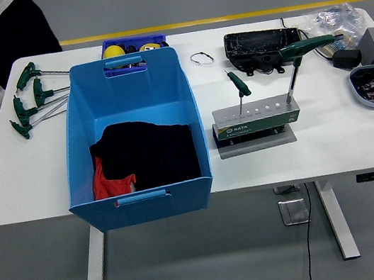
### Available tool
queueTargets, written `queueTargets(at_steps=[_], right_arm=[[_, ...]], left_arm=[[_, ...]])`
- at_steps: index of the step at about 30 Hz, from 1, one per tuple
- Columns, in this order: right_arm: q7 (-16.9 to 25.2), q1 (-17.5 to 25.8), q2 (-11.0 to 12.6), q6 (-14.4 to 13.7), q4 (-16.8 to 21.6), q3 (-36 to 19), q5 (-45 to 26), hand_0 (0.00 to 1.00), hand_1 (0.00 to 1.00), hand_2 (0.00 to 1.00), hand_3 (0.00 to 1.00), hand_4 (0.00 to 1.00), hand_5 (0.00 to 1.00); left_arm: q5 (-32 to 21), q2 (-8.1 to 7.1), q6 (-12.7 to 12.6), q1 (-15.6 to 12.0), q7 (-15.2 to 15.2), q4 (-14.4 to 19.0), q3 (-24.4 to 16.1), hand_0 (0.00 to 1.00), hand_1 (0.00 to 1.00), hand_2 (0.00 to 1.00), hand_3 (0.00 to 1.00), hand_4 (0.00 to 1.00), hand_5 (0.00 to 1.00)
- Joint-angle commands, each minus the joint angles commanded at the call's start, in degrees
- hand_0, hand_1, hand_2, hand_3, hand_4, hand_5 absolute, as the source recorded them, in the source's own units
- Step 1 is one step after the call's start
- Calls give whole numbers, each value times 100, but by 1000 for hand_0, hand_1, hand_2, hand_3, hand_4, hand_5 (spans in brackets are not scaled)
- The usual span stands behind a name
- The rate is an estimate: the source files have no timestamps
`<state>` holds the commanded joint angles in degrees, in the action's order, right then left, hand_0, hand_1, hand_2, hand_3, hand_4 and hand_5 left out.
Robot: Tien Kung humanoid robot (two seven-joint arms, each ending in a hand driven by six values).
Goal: Lift tool from toolbox,place it in box,lift tool from toolbox,place it in box
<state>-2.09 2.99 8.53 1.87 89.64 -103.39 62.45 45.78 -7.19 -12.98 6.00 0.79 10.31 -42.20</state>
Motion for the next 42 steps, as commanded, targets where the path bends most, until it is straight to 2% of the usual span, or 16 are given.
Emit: queueTargets(at_steps=[11, 31, 38, 42], right_arm=[[-11, -83, 25, 7, 6, 46, 33, 834, 797, 818, 828, 998, 998], [13, -106, -2, -15, -13, 73, 158, 835, 798, 821, 831, 998, 998], [140, -144, 14, -161, -8, 143, 313, 831, 794, 818, 832, 998, 998], [297, -234, 178, -334, -10, 315, 606, 837, 805, 823, 841, 998, 979]], left_arm=[[197, 17, -57, -22, 55, 0, -180, 736, 750, 754, 745, 752, 743], [277, 22, -35, -68, 108, 0, -246, 735, 746, 753, 743, 747, 742], [320, 21, -38, -70, 110, 0, -301, 735, 739, 752, 744, 747, 741], [303, 29, -39, -70, 107, 0, -295, 735, 738, 751, 744, 747, 742]])
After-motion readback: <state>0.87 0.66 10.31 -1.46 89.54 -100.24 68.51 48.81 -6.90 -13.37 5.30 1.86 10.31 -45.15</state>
